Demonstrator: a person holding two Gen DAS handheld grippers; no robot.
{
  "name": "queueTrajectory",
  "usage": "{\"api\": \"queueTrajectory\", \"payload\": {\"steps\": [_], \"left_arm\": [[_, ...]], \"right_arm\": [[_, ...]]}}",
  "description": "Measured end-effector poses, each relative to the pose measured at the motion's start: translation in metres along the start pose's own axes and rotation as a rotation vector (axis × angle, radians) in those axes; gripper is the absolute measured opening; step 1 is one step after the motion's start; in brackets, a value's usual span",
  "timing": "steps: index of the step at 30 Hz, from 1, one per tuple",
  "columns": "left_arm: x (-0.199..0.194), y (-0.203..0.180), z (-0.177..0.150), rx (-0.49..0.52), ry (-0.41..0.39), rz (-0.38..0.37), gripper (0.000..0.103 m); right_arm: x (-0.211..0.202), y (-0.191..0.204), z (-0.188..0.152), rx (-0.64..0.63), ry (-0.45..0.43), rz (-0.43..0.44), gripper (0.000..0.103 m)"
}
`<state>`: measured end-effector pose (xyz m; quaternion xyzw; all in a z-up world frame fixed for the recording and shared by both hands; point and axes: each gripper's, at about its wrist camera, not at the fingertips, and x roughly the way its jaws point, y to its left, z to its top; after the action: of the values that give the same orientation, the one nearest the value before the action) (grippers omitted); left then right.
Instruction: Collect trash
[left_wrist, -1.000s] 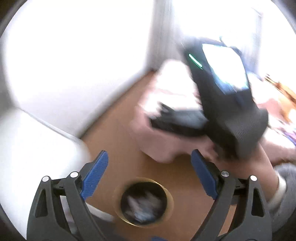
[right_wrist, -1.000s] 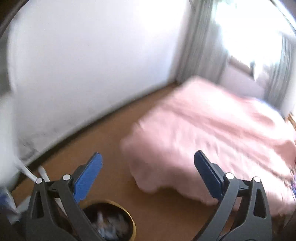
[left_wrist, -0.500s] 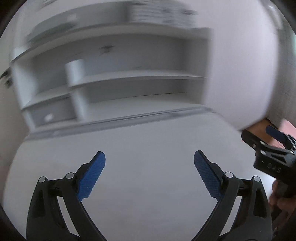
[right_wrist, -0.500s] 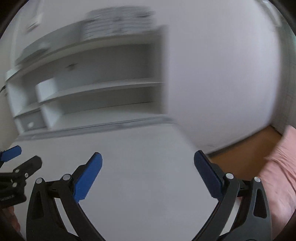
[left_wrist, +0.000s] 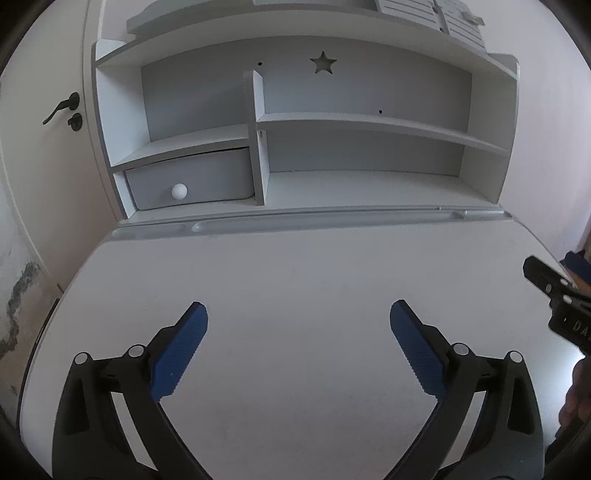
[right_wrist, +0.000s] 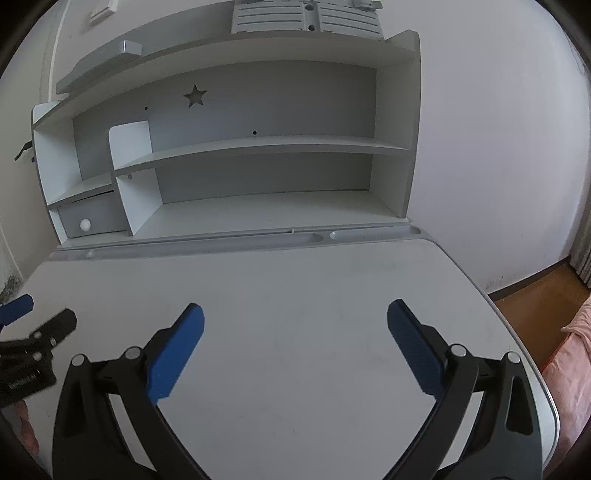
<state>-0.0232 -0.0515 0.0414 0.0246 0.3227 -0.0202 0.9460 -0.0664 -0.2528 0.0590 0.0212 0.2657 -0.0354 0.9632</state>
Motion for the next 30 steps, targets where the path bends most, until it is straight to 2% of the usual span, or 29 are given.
{"api": "queueTrajectory", "payload": {"steps": [5, 8, 11, 19, 30], "left_arm": [[-0.003, -0.001, 0.000, -0.006, -0.026, -0.019, 0.096], [0.000, -0.003, 0.002, -0.010, -0.015, 0.037, 0.096], [0.008, -0.001, 0.004, -0.030, 0.025, 0.065, 0.096], [0.004, -0.001, 0.002, -0.031, 0.009, -0.008, 0.096], [0.011, 0.000, 0.002, -0.045, 0.047, -0.023, 0.096]], "right_arm": [[0.009, 0.006, 0.003, -0.004, 0.036, -0.154, 0.096], [0.007, 0.001, 0.003, 0.016, 0.035, -0.092, 0.096], [0.004, -0.002, 0.001, 0.040, 0.025, -0.075, 0.096], [0.004, 0.004, 0.001, 0.017, 0.044, -0.063, 0.096], [0.015, -0.004, 0.001, 0.037, 0.094, -0.048, 0.096]]}}
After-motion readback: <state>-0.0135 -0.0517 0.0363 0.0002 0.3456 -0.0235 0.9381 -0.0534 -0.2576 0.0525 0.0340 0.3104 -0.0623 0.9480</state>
